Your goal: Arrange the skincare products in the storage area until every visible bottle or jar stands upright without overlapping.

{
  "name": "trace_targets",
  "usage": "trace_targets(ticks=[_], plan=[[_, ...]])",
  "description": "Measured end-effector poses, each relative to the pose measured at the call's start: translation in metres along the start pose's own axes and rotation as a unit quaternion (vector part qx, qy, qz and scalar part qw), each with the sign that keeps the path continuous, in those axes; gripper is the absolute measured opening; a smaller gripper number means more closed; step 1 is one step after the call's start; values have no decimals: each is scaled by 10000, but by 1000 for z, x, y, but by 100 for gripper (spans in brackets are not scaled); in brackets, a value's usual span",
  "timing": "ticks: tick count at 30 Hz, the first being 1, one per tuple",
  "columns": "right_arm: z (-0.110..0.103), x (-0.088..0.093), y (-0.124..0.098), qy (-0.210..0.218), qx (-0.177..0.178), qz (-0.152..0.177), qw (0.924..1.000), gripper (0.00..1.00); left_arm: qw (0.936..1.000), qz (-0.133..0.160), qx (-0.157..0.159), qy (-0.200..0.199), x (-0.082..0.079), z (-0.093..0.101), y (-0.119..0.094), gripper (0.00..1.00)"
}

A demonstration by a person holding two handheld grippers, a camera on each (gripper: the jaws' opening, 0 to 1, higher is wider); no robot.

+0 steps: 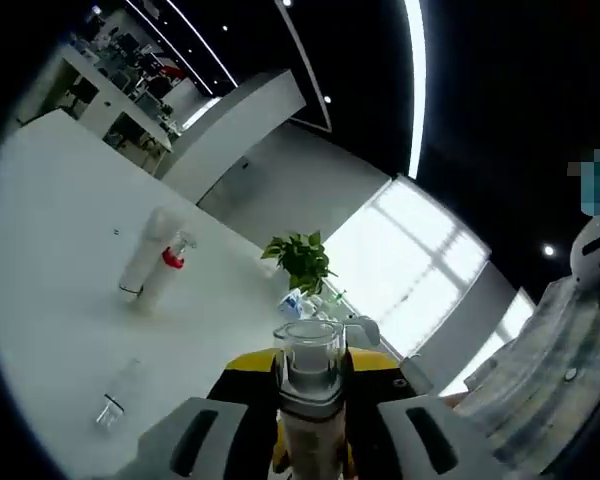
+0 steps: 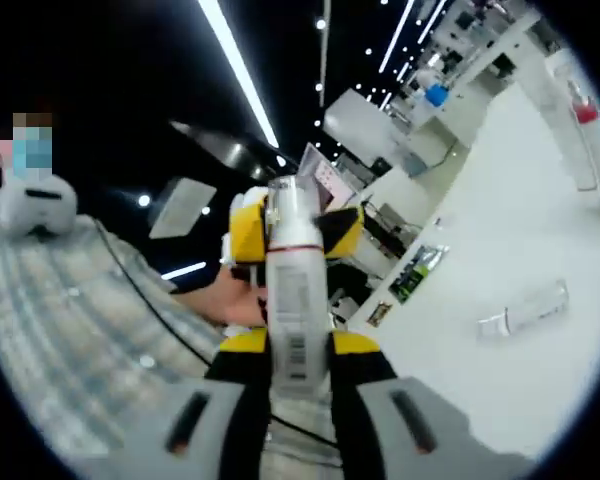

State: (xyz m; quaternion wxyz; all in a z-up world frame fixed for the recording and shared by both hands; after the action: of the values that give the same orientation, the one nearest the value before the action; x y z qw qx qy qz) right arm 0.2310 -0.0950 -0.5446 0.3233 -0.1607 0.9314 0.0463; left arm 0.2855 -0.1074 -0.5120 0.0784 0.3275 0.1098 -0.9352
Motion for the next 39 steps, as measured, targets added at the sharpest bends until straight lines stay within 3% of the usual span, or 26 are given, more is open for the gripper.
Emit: trace_targets(ticks=[1, 5, 9, 11, 14, 17, 21, 22, 25, 27, 30, 33, 39], plan=[[-1, 0, -1, 36, -58, 4, 10000, 20, 9999, -34, 118, -13, 1, 4, 2, 24], [-1, 2, -4, 102, -205, 124, 9997, 20, 9999, -54, 77, 87, 2, 8, 5, 23], [8, -3, -7, -112, 241, 338, 9991, 21, 9995, 34, -171, 269, -1, 3, 2, 22], [21, -8, -9, -281, 826, 430, 9953, 21, 9969, 134, -572, 532, -6, -7, -2, 22], [33, -9, -8, -653, 1586, 162, 9850, 22, 9901, -29, -1156, 802, -4, -18, -3, 22], [43, -13, -6, -1272, 2493, -137, 9599, 28, 9847, -157, -1446, 960, -2, -22, 1, 22], [43, -27, -3, -1678, 3094, -19, 9360, 31, 9793, -217, -1727, 1030, -1, -26, 5, 22], [42, -28, -2, -1706, 3115, 2, 9348, 31, 9781, -195, -1784, 1054, -2, -27, 6, 22], [40, -34, -1, -1932, 3414, 33, 9198, 29, 9729, -205, -1915, 1277, -1, -26, 8, 22], [36, -35, 0, -2002, 3443, 65, 9172, 27, 9688, -312, -1949, 1501, 4, -24, 9, 22], [36, -31, -2, -1954, 3424, 29, 9190, 24, 9647, -446, -1958, 1706, 9, -24, 9, 22], [37, -28, -3, -1933, 3401, -7, 9203, 23, 9557, -673, -2058, 1996, 16, -23, 10, 22], [40, -24, -1, -2065, 3455, -142, 9153, 22, 9558, -702, -2045, 1990, 19, -25, 9, 22]])
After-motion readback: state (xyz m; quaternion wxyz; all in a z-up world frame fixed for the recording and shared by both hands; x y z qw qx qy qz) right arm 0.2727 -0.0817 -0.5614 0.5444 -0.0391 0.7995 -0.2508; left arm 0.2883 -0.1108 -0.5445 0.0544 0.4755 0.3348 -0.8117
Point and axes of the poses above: the point that each gripper's makers call its tool centre point, and the gripper's own axes: y roughly forward along the fingers, z roughly to its right, x roughly out of its underside, the point moved 1 cm from there along -y, roughly backward along the fingers, and after that the axes turned 13 degrees about -z, right-handed, at the moved point
